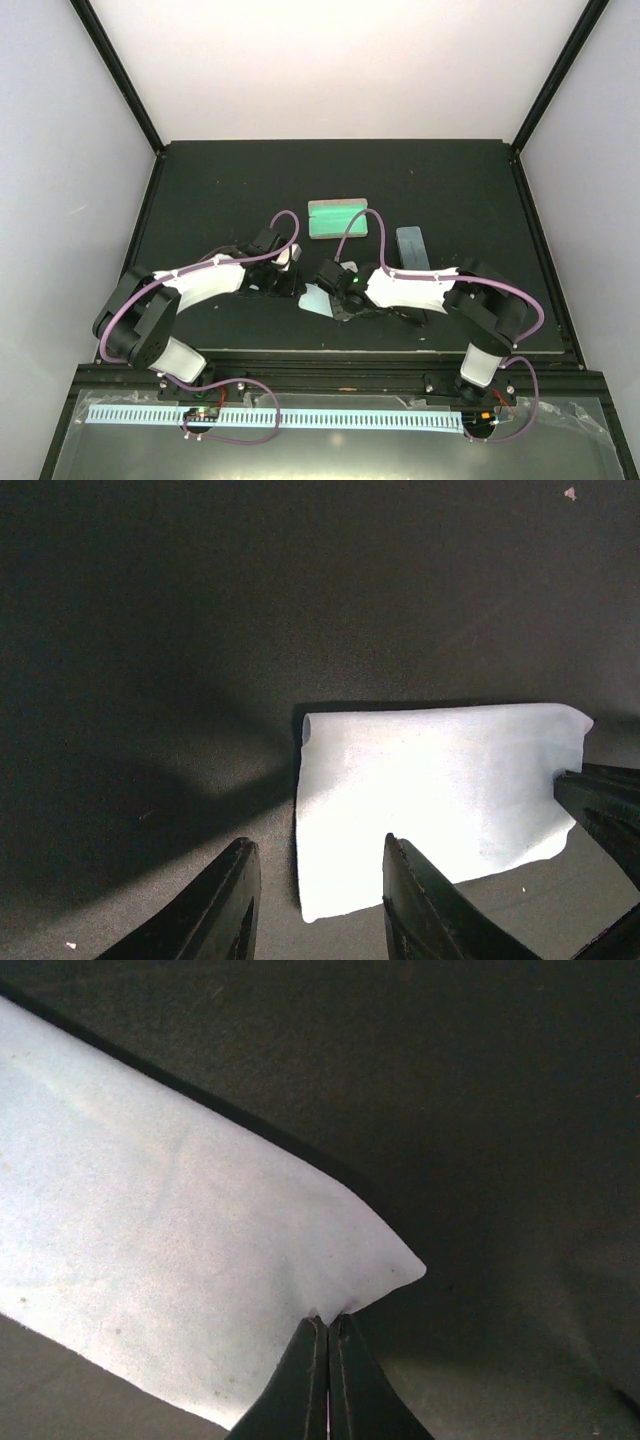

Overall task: Organize the sunglasses
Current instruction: Pick up the glasses cleaning cloth from the center of the board.

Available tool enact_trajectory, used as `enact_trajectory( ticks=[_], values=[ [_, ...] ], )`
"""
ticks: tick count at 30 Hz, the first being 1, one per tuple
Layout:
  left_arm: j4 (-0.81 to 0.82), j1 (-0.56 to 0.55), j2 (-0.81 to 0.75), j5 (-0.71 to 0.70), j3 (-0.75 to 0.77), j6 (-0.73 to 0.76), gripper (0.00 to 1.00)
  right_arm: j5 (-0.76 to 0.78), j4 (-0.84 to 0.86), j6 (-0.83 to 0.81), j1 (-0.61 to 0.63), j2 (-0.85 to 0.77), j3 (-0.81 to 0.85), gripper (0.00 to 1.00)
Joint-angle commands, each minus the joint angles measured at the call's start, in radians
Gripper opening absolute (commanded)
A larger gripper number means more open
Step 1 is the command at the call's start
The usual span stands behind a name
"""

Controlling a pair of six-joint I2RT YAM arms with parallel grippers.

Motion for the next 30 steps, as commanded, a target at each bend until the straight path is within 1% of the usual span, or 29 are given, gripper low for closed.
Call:
enact_trajectory(
  ticks=[1, 4, 7, 8, 12, 13, 15, 19, 22, 25, 30],
  values=[
    [-0.013, -0.004, -0.006, -0.021, 0.023, -0.002, 0.35, 0.122, -0.082, -0.007, -0.01, 0.041, 0.007, 0.01],
    [-0.007, -0.005, -0.01, -0.012, 0.011, -0.019, 0.37, 0.162, -0.103, -0.016, -0.019, 0.031, 0.013, 0.01],
    [0.008, -0.007, -0.005, 0.0, -0.003, -0.04, 0.38, 0.167, -0.098, -0.027, -0.021, 0.029, 0.01, 0.02],
    [0.017, -0.007, -0.001, 0.014, -0.009, -0.045, 0.39, 0.165, -0.096, -0.03, -0.021, 0.03, 0.011, 0.04],
    [0.034, -0.011, 0.018, 0.032, -0.018, -0.055, 0.39, 0.159, -0.087, -0.021, -0.021, 0.026, 0.005, 0.24],
    [0.036, -0.013, 0.024, 0.035, -0.017, -0.056, 0.39, 0.158, -0.084, -0.016, -0.021, 0.022, 0.001, 0.26],
    [0.035, -0.015, 0.037, 0.042, -0.009, -0.053, 0.39, 0.155, -0.075, -0.004, -0.022, 0.013, -0.006, 0.28],
    [0.03, -0.024, 0.061, 0.049, 0.013, -0.046, 0.38, 0.12, -0.032, 0.019, -0.028, 0.004, -0.032, 0.27],
    [0.017, -0.032, 0.083, 0.038, 0.029, -0.046, 0.37, 0.09, -0.003, 0.032, -0.038, 0.007, -0.05, 0.21],
    [0.002, -0.036, 0.107, 0.029, 0.046, -0.045, 0.37, 0.069, 0.02, 0.043, -0.044, 0.005, -0.069, 0.17],
    [-0.013, -0.056, 0.139, 0.03, 0.07, -0.038, 0.36, 0.041, 0.041, 0.052, -0.048, 0.001, -0.098, 0.16]
  ],
)
